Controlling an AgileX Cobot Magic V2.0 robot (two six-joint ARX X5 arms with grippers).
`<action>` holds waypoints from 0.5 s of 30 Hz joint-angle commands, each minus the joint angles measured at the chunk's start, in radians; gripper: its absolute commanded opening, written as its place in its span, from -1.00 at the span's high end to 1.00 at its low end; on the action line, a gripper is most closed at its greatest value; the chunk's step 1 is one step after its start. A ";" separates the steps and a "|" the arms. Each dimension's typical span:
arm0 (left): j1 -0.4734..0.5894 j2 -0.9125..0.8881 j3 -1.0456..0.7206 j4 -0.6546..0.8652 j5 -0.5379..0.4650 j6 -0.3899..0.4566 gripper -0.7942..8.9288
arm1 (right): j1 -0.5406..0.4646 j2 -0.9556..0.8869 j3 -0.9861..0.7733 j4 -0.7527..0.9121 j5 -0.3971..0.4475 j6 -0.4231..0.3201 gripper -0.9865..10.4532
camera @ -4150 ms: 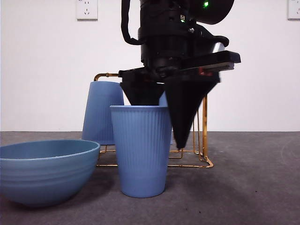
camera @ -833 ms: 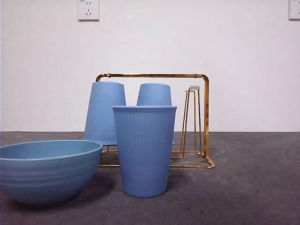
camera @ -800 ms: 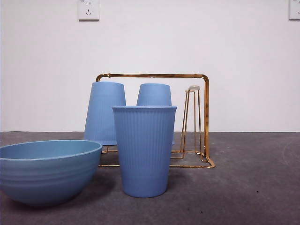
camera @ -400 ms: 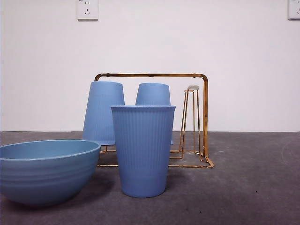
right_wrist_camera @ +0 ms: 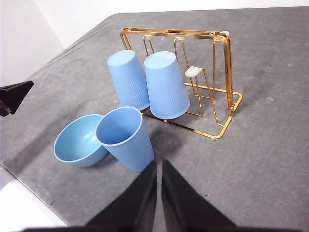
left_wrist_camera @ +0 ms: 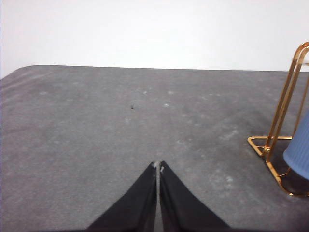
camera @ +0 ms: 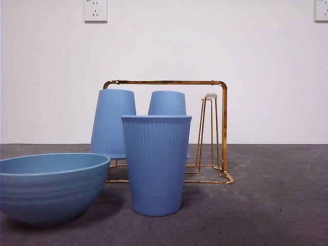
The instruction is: Right arm lift cup from the cupboard, then place it on the right of the bowl
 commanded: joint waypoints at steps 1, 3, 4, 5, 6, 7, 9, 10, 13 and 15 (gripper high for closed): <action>0.002 -0.002 -0.020 -0.024 0.006 0.039 0.82 | 0.005 0.002 0.010 0.011 0.000 -0.010 0.80; 0.002 -0.002 -0.020 -0.065 0.006 0.039 0.82 | 0.005 0.002 0.010 0.011 0.000 -0.010 0.80; 0.002 -0.002 -0.020 -0.074 0.006 0.033 0.82 | 0.005 0.002 0.010 0.011 0.000 -0.010 0.80; 0.002 -0.002 -0.020 -0.070 0.006 0.032 0.82 | 0.005 0.002 0.010 0.011 0.000 -0.010 0.80; 0.002 -0.002 -0.020 -0.066 0.006 0.031 0.82 | 0.005 0.002 0.010 0.011 0.000 -0.010 0.80; 0.002 -0.002 -0.020 -0.066 0.006 0.031 0.82 | 0.005 0.002 0.010 0.011 0.000 -0.010 0.80; 0.002 -0.002 -0.020 -0.067 0.006 0.031 0.82 | 0.005 0.002 0.010 0.011 0.000 -0.010 0.80; 0.002 -0.002 -0.020 -0.066 0.006 0.031 0.82 | 0.005 0.002 0.010 0.011 0.000 -0.010 0.80; 0.002 -0.002 -0.020 -0.066 0.006 0.031 0.82 | 0.005 0.002 0.010 0.011 0.000 -0.010 0.80; 0.002 -0.002 -0.020 -0.066 0.006 0.032 0.82 | 0.005 0.002 0.010 0.011 0.000 -0.010 0.80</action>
